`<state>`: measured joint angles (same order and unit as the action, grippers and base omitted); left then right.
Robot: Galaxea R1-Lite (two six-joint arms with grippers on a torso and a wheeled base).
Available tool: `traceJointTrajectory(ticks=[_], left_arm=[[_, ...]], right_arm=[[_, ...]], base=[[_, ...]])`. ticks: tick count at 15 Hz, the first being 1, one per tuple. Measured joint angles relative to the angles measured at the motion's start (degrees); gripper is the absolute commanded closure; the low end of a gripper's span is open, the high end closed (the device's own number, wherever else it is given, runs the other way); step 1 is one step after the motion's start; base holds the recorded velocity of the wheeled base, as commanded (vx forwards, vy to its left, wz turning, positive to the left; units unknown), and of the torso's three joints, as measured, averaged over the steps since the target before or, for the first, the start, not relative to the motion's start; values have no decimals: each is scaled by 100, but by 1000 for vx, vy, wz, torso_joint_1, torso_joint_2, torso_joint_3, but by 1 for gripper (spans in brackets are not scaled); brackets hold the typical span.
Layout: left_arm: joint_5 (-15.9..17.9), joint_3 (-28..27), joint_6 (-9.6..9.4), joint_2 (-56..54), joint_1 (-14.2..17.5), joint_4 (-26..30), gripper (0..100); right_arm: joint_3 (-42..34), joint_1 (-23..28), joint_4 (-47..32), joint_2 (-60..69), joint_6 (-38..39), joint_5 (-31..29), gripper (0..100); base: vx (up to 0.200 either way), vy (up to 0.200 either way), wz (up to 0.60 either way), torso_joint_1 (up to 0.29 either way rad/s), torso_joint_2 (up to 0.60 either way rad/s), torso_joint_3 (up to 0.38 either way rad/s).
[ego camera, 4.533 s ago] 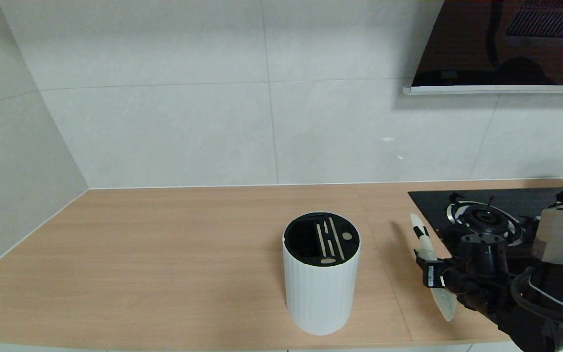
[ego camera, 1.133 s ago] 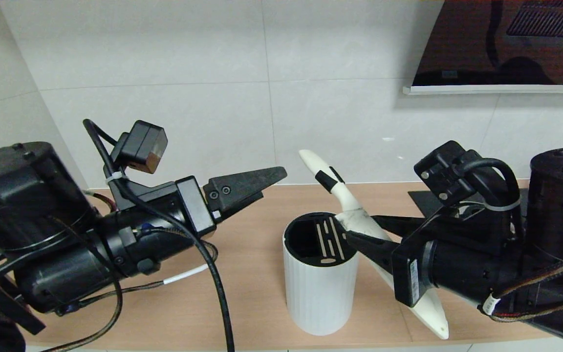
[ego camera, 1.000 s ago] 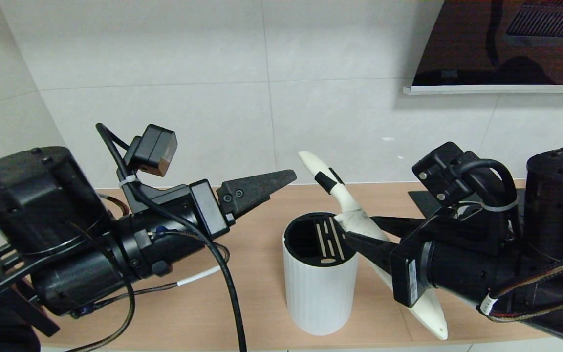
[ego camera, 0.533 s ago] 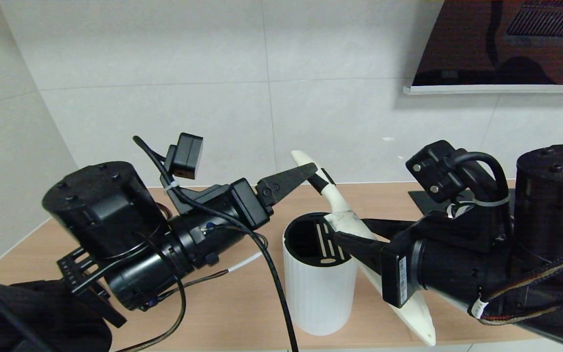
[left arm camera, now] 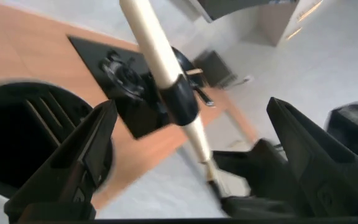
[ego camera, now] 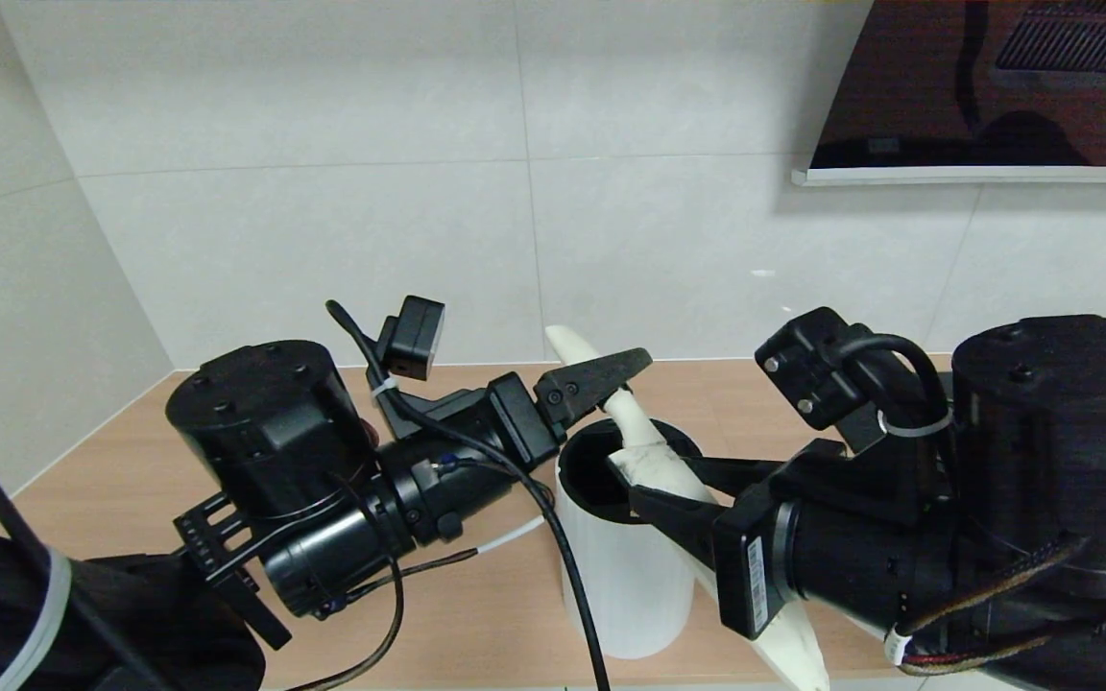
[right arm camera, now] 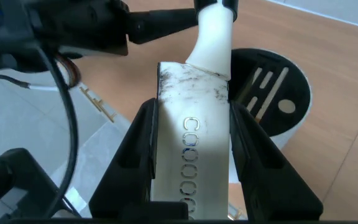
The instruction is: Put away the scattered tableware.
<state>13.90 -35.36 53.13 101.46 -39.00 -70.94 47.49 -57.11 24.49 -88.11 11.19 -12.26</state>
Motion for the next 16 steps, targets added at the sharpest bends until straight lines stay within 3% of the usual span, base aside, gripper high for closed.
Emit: traceJointTrajectory(ticks=[13,14,16], left_arm=[[-18,-2,-6,221,-5,-66,0],[-18,-5,-6,226,-5,-66,100],[-18,-7,-6,229,-5,-67,100]], right_arm=[[-28,-173,-6,-39,-2,-5,100],[-28,-178,-6,-39,-2,-5,100],[-30,-184,-6,-45,-2,-5,100]], base=[[0,0,0,0,0,0],[0,0,0,0,0,0],[0,0,0,0,0,0]])
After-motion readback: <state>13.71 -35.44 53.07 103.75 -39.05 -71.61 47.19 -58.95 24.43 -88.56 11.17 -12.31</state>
